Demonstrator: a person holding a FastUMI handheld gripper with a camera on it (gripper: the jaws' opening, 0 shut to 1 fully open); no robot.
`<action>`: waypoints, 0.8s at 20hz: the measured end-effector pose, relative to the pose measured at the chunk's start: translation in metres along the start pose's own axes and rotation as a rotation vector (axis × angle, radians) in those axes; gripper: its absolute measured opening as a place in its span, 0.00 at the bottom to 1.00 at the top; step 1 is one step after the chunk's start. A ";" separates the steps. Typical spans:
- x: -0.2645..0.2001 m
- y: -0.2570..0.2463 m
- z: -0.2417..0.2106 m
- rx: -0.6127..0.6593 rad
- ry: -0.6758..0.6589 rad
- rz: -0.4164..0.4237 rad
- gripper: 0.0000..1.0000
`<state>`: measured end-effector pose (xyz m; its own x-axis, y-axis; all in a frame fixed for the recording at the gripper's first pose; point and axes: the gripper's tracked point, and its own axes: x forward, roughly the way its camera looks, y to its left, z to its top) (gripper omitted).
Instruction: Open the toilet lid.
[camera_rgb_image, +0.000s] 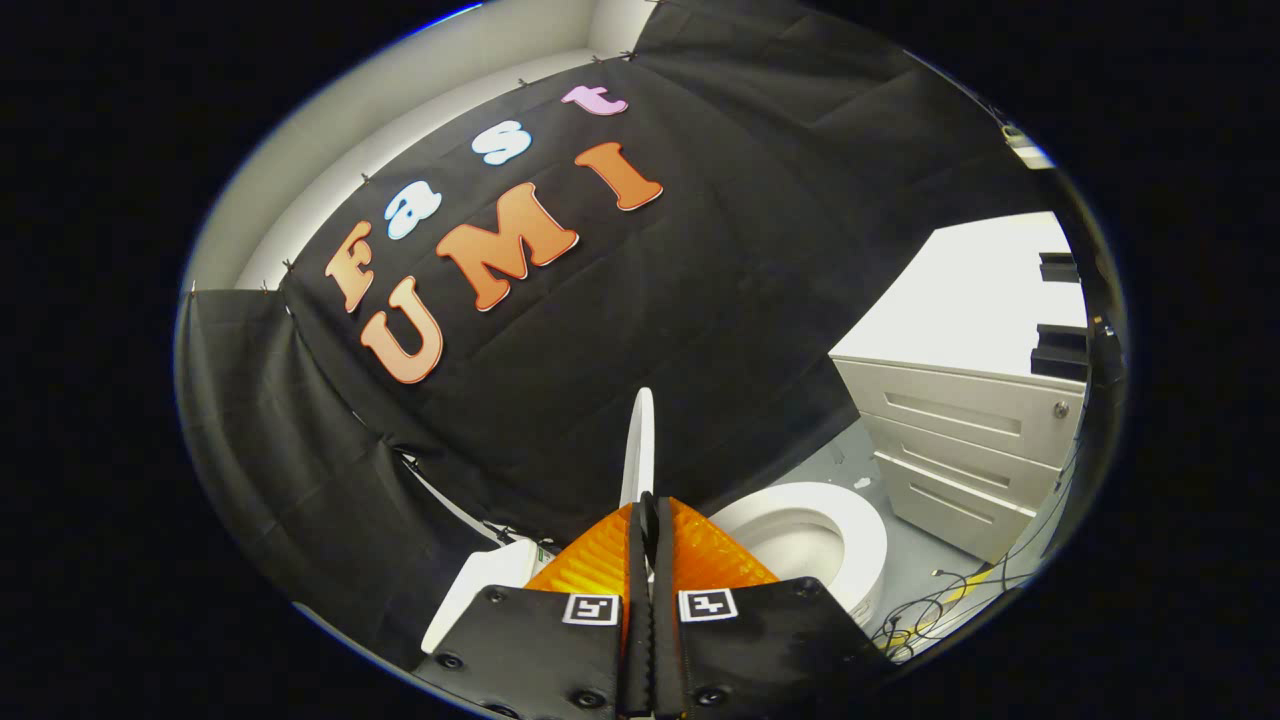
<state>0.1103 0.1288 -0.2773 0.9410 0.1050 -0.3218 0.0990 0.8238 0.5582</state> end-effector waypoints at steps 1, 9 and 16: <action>-0.001 0.010 0.001 -0.010 -0.004 0.007 0.08; -0.003 0.071 0.000 -0.079 0.007 0.055 0.08; -0.006 0.132 -0.010 -0.238 0.023 0.095 0.08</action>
<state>0.1144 0.2428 -0.2092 0.9344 0.1987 -0.2957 -0.0712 0.9174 0.3915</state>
